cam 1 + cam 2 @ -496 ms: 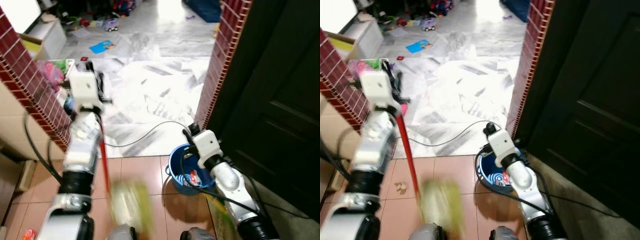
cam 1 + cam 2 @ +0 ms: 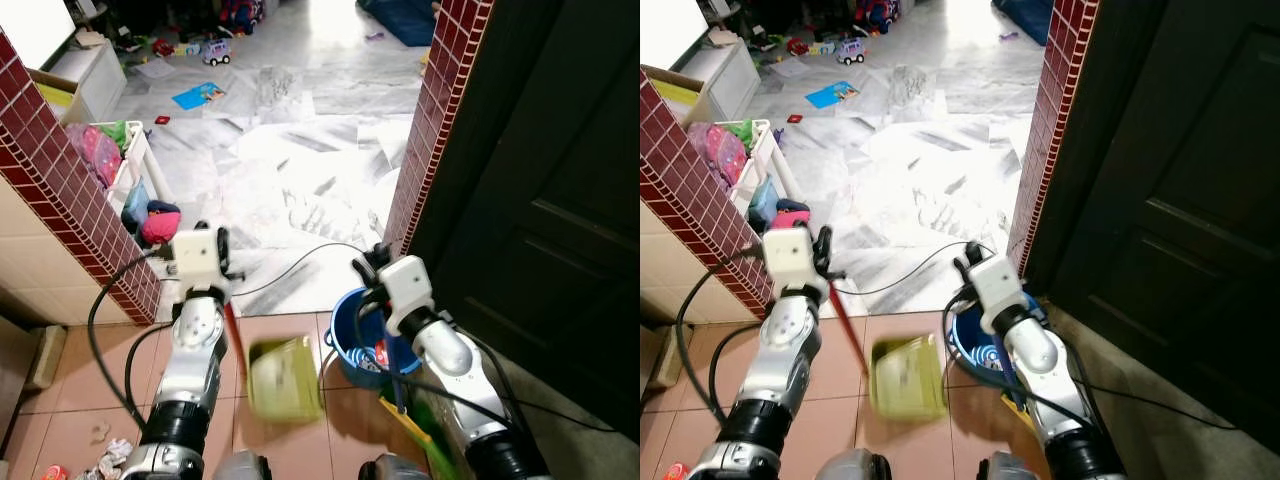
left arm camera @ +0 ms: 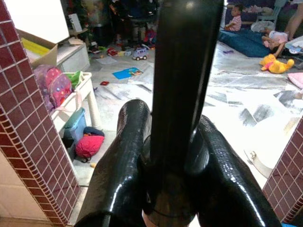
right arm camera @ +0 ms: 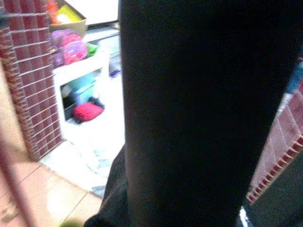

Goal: Sweep floor

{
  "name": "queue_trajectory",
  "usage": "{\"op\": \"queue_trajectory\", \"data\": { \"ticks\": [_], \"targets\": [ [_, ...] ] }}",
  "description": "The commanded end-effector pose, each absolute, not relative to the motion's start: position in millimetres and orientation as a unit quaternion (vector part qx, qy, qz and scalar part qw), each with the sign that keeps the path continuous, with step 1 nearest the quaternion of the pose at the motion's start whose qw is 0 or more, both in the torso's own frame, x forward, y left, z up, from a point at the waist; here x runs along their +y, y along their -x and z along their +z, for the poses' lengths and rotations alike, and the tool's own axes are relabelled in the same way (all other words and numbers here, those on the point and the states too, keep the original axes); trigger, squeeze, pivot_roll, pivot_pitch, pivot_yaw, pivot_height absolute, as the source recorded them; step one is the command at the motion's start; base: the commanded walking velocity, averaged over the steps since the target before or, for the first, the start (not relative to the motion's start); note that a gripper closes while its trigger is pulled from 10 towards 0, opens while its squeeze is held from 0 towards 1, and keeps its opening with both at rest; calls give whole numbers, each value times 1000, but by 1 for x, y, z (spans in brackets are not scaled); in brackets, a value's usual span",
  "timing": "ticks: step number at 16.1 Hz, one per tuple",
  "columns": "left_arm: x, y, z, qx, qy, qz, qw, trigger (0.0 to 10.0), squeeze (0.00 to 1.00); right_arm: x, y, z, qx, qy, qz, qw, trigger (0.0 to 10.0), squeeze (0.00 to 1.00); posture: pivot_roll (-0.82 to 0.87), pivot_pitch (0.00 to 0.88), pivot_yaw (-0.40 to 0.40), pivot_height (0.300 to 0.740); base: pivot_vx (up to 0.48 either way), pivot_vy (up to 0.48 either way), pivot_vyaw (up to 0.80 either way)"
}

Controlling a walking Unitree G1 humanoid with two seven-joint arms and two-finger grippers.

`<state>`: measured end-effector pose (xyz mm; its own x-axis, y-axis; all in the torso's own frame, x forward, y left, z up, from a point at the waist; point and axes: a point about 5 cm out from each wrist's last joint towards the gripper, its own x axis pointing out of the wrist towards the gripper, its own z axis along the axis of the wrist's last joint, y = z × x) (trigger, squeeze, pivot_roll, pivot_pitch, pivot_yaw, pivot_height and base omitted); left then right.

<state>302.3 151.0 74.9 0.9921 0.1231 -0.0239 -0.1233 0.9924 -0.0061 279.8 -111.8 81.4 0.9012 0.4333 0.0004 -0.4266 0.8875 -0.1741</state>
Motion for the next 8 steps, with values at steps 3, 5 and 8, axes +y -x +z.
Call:
{"op": "queue_trajectory", "data": {
  "ticks": [3,5,8],
  "targets": [
    [146,-287,47,65,21,42,997,10000,0,-108,-294,117,-94,59,201,973,10000,0,-70,0,36,740,0,0,0],
    [146,-282,47,72,35,34,996,10000,0,-109,-296,121,-100,52,195,974,10000,0,-67,0,35,740,0,0,0],
    [150,-275,55,56,27,11,998,10000,0,-123,-294,125,-105,43,155,981,10000,0,-64,0,36,740,0,0,0]
  ]
}}
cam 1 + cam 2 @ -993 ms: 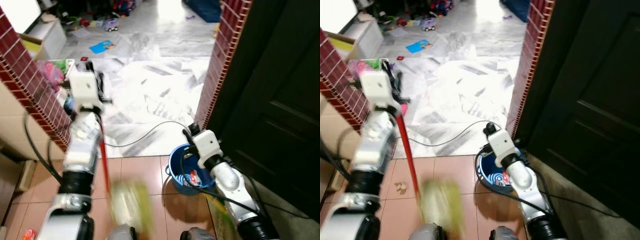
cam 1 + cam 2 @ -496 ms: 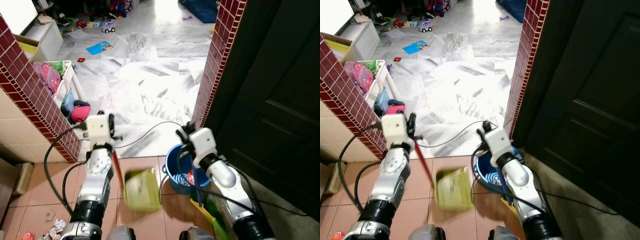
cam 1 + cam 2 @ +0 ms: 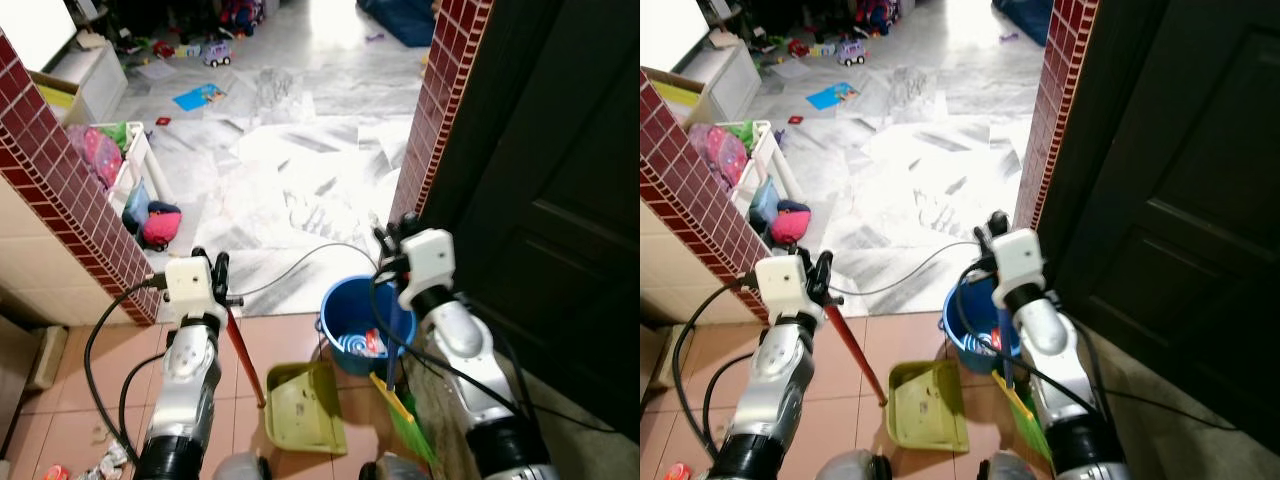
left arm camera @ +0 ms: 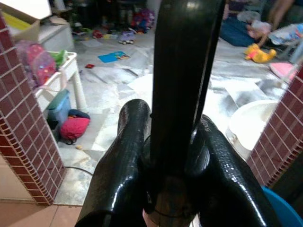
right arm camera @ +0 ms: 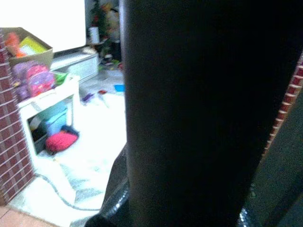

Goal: Sweep floor

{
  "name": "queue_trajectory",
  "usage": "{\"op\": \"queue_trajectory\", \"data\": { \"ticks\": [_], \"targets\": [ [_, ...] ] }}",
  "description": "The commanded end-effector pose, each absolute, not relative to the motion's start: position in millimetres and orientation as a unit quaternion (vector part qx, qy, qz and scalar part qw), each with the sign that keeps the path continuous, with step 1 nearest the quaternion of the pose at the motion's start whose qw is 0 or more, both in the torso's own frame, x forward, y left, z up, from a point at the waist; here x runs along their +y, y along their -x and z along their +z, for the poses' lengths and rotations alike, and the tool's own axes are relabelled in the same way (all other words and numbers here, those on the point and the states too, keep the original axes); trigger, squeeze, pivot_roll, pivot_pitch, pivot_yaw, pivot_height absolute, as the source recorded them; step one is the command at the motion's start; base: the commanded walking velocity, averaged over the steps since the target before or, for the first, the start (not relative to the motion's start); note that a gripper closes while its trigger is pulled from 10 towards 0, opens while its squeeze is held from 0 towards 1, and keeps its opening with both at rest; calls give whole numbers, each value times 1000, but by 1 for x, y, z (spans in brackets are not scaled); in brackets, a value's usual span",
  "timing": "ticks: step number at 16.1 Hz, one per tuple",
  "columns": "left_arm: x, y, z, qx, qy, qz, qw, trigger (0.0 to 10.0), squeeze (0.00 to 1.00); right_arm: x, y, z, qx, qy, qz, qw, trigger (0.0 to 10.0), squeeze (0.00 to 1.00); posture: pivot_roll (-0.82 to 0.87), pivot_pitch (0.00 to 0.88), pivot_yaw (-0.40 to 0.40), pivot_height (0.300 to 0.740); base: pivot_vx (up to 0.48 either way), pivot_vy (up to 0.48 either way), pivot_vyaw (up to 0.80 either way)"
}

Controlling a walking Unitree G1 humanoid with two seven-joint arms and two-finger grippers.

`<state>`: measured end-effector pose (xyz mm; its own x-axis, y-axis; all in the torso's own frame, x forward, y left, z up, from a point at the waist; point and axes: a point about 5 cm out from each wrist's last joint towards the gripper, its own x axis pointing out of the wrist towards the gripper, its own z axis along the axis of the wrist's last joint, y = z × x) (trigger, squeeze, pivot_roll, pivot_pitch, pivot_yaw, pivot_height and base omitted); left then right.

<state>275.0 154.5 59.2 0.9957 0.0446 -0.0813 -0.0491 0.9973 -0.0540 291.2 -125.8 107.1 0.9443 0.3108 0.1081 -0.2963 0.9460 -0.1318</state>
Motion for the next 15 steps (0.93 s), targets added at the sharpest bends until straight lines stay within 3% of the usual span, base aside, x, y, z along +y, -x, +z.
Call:
{"op": "queue_trajectory", "data": {
  "ticks": [1,6,15],
  "targets": [
    [152,-272,57,54,12,2,998,10000,0,-127,-293,125,-105,42,141,984,10000,0,-66,0,42,740,0,0,0],
    [151,-265,64,52,36,-1,998,10000,0,-131,-292,125,-100,38,131,986,10000,0,-66,0,48,740,0,0,0],
    [142,-261,67,67,32,-33,997,10000,0,-124,-287,118,-82,45,156,983,10000,0,-63,0,54,740,0,480,0]
  ]
}}
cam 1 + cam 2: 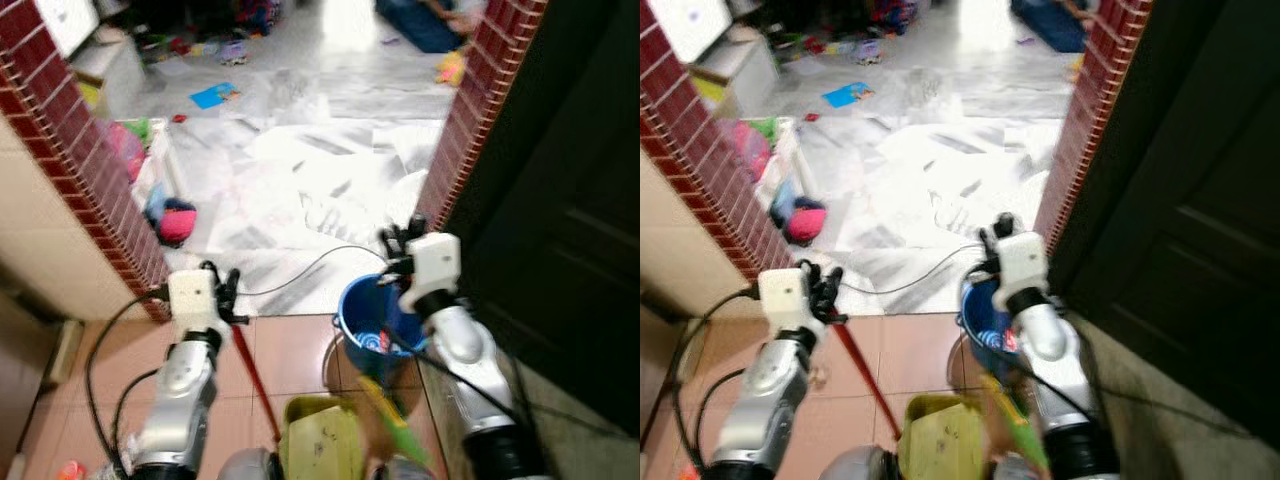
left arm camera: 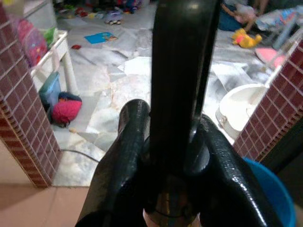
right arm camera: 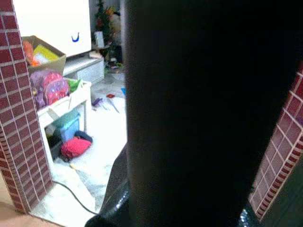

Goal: Sweep floor

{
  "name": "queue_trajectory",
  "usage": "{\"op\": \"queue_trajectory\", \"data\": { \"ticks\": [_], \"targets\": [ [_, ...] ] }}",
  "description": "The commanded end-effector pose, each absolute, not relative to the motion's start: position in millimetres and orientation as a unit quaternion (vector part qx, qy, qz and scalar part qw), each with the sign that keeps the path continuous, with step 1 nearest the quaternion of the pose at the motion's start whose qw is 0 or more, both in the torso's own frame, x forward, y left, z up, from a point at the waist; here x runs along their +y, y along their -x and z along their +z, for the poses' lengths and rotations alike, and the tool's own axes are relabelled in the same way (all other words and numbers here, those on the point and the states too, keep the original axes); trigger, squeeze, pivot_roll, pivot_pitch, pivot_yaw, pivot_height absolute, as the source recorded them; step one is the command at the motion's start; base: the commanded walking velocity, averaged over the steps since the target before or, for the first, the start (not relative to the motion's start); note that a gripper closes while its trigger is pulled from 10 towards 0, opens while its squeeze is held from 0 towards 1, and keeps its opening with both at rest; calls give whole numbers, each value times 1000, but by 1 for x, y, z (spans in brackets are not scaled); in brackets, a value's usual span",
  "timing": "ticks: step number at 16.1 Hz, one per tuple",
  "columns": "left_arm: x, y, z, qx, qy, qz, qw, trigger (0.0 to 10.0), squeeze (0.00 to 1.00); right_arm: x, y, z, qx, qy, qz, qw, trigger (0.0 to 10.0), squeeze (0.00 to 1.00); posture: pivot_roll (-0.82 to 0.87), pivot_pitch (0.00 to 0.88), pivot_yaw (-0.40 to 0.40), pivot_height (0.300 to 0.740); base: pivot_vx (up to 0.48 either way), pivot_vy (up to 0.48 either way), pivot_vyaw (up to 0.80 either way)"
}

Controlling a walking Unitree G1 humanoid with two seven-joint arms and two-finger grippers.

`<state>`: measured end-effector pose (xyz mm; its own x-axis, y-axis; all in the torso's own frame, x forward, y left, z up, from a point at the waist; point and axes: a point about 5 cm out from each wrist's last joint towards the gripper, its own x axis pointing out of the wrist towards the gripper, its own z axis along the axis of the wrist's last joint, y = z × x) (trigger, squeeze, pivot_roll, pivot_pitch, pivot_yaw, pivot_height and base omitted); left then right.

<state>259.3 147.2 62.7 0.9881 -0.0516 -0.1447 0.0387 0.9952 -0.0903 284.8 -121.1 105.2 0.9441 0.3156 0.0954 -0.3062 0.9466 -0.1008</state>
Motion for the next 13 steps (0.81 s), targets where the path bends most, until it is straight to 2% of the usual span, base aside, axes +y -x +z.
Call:
{"op": "queue_trajectory", "data": {
  "ticks": [1,6,8,10,13],
  "targets": [
    [139,-262,72,52,4,-54,997,10000,0,-126,-286,117,-85,65,150,983,10000,0,-63,0,54,740,0,480,0],
    [138,-265,81,34,-12,-63,997,10000,0,-143,-285,114,-89,112,107,984,10000,0,-53,0,51,740,0,480,0],
    [138,-264,80,33,-20,-63,997,10000,0,-147,-286,111,-86,123,99,984,10000,0,-31,0,13,740,0,403,0],
    [142,-267,83,21,-47,-57,997,10000,0,-150,-288,112,-82,128,96,984,10000,0,-17,0,-26,740,0,0,0],
    [154,-261,84,21,-3,-30,999,10000,0,-141,-288,114,-86,129,114,981,10000,0,8,0,-42,740,0,0,0]
  ]
}}
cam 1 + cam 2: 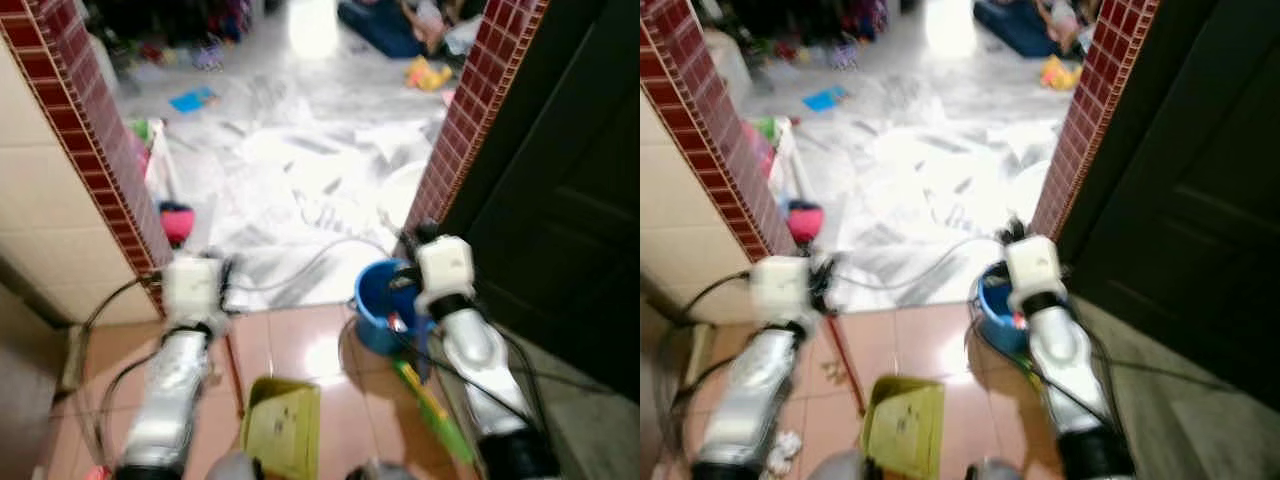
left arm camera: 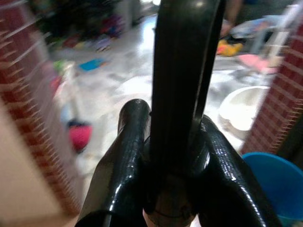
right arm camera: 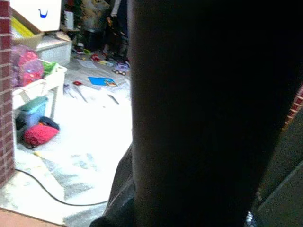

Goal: Sweep floor

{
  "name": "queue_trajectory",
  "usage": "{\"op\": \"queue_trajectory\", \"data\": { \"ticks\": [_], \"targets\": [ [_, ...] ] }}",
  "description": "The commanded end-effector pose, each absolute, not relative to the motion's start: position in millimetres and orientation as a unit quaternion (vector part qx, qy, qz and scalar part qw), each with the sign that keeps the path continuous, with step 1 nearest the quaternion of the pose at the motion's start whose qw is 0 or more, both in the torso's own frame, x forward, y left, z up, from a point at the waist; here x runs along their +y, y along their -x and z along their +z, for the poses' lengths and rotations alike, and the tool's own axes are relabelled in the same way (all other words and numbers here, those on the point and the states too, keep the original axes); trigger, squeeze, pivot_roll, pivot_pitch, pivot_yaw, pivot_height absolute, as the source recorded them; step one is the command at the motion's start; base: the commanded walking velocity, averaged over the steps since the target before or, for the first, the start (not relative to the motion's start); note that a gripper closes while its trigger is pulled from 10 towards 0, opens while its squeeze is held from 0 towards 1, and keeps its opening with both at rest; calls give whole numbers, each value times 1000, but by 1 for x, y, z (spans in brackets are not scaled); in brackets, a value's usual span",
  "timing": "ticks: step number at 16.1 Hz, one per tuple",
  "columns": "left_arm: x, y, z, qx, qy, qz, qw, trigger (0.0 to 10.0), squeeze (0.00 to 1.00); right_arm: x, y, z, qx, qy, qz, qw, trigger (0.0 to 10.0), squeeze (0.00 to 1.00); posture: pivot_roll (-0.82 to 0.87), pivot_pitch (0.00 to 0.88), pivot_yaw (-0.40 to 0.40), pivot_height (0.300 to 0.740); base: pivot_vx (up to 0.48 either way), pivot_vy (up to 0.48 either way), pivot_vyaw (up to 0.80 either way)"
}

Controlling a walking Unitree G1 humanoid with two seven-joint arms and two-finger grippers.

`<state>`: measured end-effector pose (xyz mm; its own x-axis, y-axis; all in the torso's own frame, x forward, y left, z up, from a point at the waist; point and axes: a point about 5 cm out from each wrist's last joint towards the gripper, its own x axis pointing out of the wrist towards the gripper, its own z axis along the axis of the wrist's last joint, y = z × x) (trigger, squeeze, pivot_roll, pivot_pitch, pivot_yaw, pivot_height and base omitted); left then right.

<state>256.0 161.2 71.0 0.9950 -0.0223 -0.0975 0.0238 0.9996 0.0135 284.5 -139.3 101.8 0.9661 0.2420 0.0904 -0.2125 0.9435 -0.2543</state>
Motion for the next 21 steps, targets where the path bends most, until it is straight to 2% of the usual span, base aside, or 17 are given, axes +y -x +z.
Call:
{"op": "queue_trajectory", "data": {
  "ticks": [1,3,7,11,21],
  "targets": [
    [159,-257,79,27,-6,3,1000,10000,0,-134,-289,111,-84,126,129,980,10000,0,8,0,-42,740,0,0,0],
    [159,-251,70,43,5,21,999,10000,0,-129,-295,112,-96,138,153,974,10000,0,27,0,-12,740,0,0,0],
    [158,-260,76,36,-20,0,999,10000,0,-136,-306,114,-95,120,107,982,10000,0,11,0,26,740,0,0,0],
    [158,-268,83,23,-27,-11,999,10000,0,-130,-297,108,-95,107,117,983,10000,0,-12,0,47,740,0,0,0],
    [143,-277,95,9,-8,-21,1000,10000,0,-122,-304,118,-112,104,129,980,10000,0,-23,0,52,740,0,0,800]
  ]
}}
